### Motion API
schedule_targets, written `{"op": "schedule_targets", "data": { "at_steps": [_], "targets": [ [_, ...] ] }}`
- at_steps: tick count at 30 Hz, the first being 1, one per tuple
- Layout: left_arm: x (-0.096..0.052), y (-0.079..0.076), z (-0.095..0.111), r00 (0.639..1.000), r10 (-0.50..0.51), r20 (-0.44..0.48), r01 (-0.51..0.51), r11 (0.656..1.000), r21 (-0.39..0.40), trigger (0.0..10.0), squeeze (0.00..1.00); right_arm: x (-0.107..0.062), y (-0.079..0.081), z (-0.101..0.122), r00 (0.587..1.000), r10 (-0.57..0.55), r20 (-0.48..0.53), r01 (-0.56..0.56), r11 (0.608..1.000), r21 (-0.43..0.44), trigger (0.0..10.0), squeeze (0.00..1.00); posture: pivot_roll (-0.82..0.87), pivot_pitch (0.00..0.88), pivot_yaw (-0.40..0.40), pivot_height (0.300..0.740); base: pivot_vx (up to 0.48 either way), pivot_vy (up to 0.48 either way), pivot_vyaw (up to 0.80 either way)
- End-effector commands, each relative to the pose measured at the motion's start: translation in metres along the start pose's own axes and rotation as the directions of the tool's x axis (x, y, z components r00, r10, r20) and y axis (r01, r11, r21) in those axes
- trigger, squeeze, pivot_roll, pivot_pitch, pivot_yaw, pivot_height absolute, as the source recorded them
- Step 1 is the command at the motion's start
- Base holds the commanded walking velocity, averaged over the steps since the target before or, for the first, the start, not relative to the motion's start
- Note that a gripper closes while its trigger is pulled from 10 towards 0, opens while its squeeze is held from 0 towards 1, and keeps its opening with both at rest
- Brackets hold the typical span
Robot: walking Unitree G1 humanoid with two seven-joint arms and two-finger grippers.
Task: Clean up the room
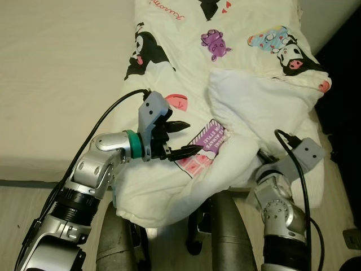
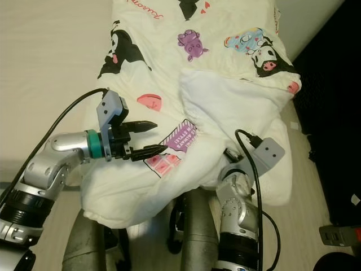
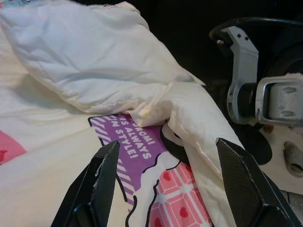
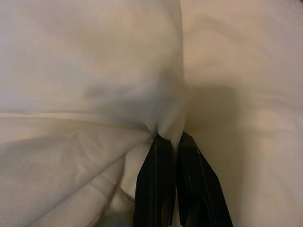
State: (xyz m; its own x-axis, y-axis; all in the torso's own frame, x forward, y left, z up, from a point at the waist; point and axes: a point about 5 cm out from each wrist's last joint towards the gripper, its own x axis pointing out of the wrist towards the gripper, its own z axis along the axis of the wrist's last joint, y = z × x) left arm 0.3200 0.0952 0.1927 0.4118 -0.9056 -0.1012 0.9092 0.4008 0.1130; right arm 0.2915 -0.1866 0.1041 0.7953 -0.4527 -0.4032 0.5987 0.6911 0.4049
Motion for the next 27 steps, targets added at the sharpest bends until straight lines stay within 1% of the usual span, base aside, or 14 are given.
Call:
{"op": "schedule_targets", "data": {
  "at_steps": [1,2,7,9,11,12,14,15,16,18,20,21,24,27],
  "targets": [
    [0.002,-0.003,-0.008,0.999,-0.017,-0.028,0.016,1.0,-0.009,10.0,0.0,-0.015,-0.019,-0.038,0.987,-0.087,-0.135,0.087,0.996,-0.009,10.0,0.0,-0.08,0.277,-0.053,0.61,0.0,0.0,0.0],
    [0.002,-0.003,-0.009,0.999,-0.017,-0.029,0.017,1.0,-0.009,10.0,0.0,-0.014,-0.024,-0.036,0.985,-0.119,-0.122,0.116,0.993,-0.029,10.0,1.0,-0.08,0.277,-0.053,0.61,0.0,0.0,0.0],
    [0.003,-0.003,-0.01,0.999,-0.018,-0.033,0.018,1.0,-0.009,10.0,0.0,-0.013,-0.036,-0.024,0.977,-0.195,-0.083,0.191,0.98,-0.049,10.0,1.0,-0.08,0.278,-0.053,0.61,0.0,0.0,0.0],
    [0.004,-0.003,-0.011,0.999,-0.021,-0.035,0.02,1.0,-0.009,10.0,0.0,-0.01,-0.034,0.003,0.987,-0.152,0.058,0.159,0.977,-0.14,10.0,1.0,-0.08,0.278,-0.054,0.61,0.0,0.0,0.0],
    [0.005,-0.003,-0.011,0.999,-0.022,-0.035,0.022,1.0,-0.008,10.0,0.0,-0.01,-0.029,0.017,0.985,-0.101,0.138,0.129,0.969,-0.213,10.0,1.0,-0.09,0.279,-0.057,0.61,0.0,0.0,0.0],
    [0.005,-0.003,-0.012,0.999,-0.023,-0.035,0.022,1.0,-0.008,10.0,0.0,-0.012,-0.023,0.027,0.978,-0.056,0.199,0.107,0.961,-0.255,10.0,0.0,-0.09,0.28,-0.058,0.61,0.0,0.0,0.0],
    [0.005,-0.003,-0.012,0.999,-0.023,-0.035,0.023,1.0,-0.009,10.0,0.0,-0.019,-0.009,0.049,0.94,0.059,0.335,0.068,0.933,-0.353,10.0,0.0,-0.09,0.281,-0.062,0.61,0.0,0.0,0.0],
    [0.005,-0.003,-0.012,0.999,-0.023,-0.035,0.023,1.0,-0.009,10.0,0.0,-0.019,-0.009,0.049,0.94,0.059,0.335,0.068,0.933,-0.353,10.0,0.0,-0.09,0.281,-0.062,0.61,0.0,0.0,0.0],
    [0.006,-0.003,-0.012,0.999,-0.023,-0.035,0.023,1.0,-0.01,10.0,0.0,-0.022,-0.003,0.056,0.92,0.1,0.379,0.06,0.919,-0.389,10.0,0.0,-0.09,0.281,-0.063,0.61,0.0,0.0,0.0],
    [0.006,-0.003,-0.012,0.999,-0.023,-0.035,0.023,1.0,-0.01,10.0,0.0,-0.022,-0.003,0.056,0.92,0.1,0.379,0.06,0.919,-0.389,10.0,0.0,-0.09,0.281,-0.063,0.61,0.0,0.0,0.0],
    [0.006,-0.003,-0.012,0.999,-0.023,-0.035,0.023,1.0,-0.009,10.0,0.0,-0.033,0.017,0.075,0.83,0.253,0.497,0.031,0.869,-0.494,10.0,0.0,-0.09,0.279,-0.065,0.61,0.0,0.0,0.0],
    [0.006,-0.003,-0.012,0.999,-0.023,-0.035,0.023,1.0,-0.009,10.0,0.0,-0.033,0.017,0.075,0.83,0.253,0.497,0.031,0.869,-0.494,10.0,0.0,-0.09,0.279,-0.065,0.61,0.0,0.0,0.0],
    [0.006,-0.002,-0.013,0.999,-0.022,-0.037,0.021,1.0,-0.007,10.0,0.0,-0.05,0.043,0.095,0.682,0.415,0.603,0.017,0.814,-0.58,10.0,0.0,-0.08,0.276,-0.061,0.61,0.0,0.0,0.0],
    [0.006,-0.002,-0.013,0.999,-0.022,-0.038,0.021,1.0,-0.005,10.0,0.0,-0.053,0.048,0.098,0.653,0.438,0.618,0.016,0.808,-0.59,10.0,0.0,-0.08,0.276,-0.061,0.61,0.0,0.0,0.0]
  ]
}}
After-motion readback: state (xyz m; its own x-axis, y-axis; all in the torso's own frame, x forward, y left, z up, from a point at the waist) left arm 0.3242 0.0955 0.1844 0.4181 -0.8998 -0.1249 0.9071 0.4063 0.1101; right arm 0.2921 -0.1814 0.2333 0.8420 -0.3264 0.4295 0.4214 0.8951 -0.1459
